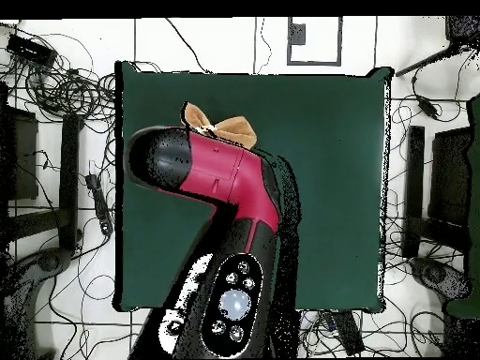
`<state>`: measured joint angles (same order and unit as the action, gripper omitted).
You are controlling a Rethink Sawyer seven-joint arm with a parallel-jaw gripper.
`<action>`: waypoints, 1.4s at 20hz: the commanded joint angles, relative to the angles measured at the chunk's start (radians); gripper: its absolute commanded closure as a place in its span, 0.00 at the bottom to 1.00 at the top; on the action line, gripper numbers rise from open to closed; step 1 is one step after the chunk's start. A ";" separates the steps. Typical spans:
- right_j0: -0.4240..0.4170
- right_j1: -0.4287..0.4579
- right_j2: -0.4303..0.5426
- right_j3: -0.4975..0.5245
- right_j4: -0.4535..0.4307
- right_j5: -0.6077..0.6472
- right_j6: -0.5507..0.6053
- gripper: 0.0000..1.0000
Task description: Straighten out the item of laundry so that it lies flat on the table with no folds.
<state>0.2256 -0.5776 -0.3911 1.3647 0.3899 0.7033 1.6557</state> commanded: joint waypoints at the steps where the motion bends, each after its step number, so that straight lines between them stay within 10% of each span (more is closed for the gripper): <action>1: 0.035 0.014 -0.012 0.002 0.004 0.096 0.336 1.00; 28: -0.093 0.112 0.154 0.104 -0.030 -0.288 0.147 1.00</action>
<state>0.1675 -0.5691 -0.4030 1.3470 0.3872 0.5333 1.6557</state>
